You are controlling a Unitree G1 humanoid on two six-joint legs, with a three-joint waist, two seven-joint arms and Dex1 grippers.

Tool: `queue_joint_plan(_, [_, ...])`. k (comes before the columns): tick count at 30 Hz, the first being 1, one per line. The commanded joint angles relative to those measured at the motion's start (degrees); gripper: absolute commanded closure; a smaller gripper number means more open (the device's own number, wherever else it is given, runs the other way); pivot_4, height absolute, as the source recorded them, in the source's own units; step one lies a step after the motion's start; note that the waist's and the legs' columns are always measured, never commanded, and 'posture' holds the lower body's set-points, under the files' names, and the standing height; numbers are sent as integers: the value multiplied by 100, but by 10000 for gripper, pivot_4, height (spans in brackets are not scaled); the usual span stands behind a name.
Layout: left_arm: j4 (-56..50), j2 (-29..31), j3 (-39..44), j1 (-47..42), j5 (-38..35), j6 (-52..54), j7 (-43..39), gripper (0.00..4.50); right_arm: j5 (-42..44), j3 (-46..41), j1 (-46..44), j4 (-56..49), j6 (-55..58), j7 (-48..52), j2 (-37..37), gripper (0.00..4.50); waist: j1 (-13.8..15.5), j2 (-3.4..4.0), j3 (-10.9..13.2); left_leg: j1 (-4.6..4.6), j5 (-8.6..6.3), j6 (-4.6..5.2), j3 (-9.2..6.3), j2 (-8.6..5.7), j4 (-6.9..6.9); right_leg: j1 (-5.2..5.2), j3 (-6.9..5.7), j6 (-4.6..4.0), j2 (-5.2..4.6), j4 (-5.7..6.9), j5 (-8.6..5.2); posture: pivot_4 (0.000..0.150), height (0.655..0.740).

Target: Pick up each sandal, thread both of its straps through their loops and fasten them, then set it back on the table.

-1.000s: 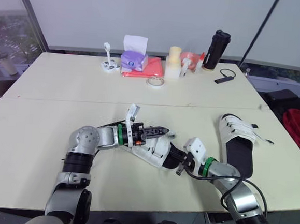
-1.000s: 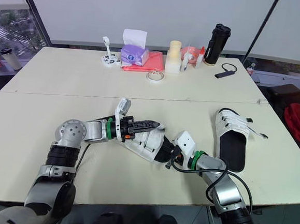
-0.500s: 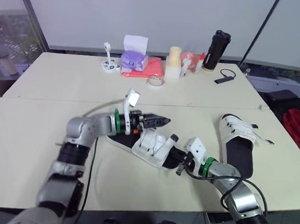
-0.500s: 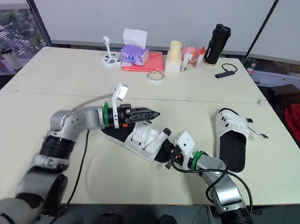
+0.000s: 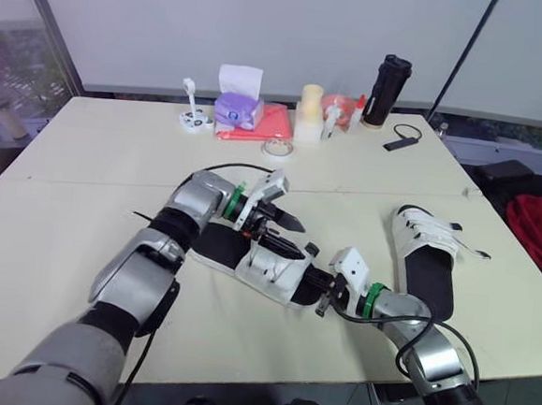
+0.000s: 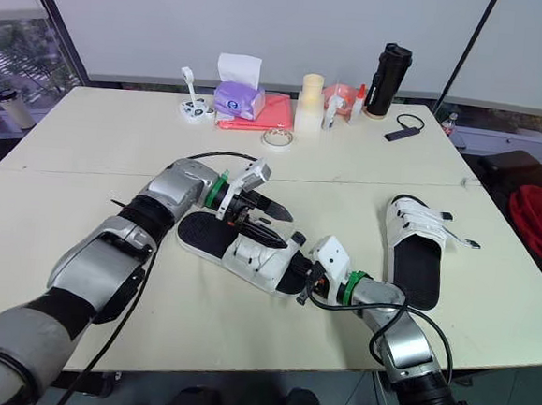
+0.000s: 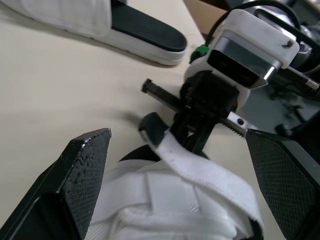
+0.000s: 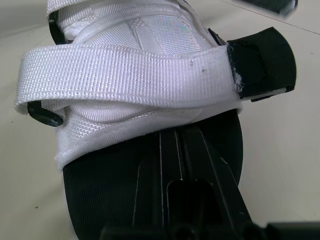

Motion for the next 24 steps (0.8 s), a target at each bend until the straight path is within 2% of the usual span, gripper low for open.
queue_joint_plan(1, [209,-101,125,-168,211,-172,-211,623,-337,195,365,514,354,-149,-35,45000,1,0,0,0,0,0,0,0,1,1,0,1,0,0,0,1500,7400])
queue_joint_plan(4, [377,-284,235,-212,302,-242,-107,8538,-331,188,378,500,357,-172,-34,45000,9,0,0,1,0,0,-4,-1,2,3,-1,3,0,1,-1,1500,7400])
queue_joint_plan(7, [489,-366,349,-264,376,-261,-118,22538,-335,188,366,505,365,-187,-15,45000,12,-1,-1,2,0,0,-7,-2,5,7,-1,6,0,1,-2,1500,7400])
queue_joint_plan(11, [547,-523,576,-292,388,-281,44,43738,-337,188,377,509,354,-202,-7,45000,12,-3,-1,3,0,0,-9,-2,6,10,-2,7,0,2,-2,1500,7400])
queue_joint_plan(15, [342,-531,716,-212,357,-207,-68,44554,-335,187,356,531,353,-204,0,45000,8,-3,-1,3,0,0,-9,-2,9,11,-3,8,0,2,-2,1500,7400])
queue_joint_plan(19, [-205,-359,1110,-194,-36,359,-257,44554,-337,176,363,528,356,-205,4,45000,-6,-2,0,4,0,0,-9,-2,4,5,-2,9,1,9,-2,1500,7400])
queue_joint_plan(24, [-1668,-50,1374,223,-593,1433,-281,44554,-341,181,400,527,346,-191,-5,45000,0,0,0,5,0,0,-13,-1,5,9,-3,10,1,10,-2,1500,7400])
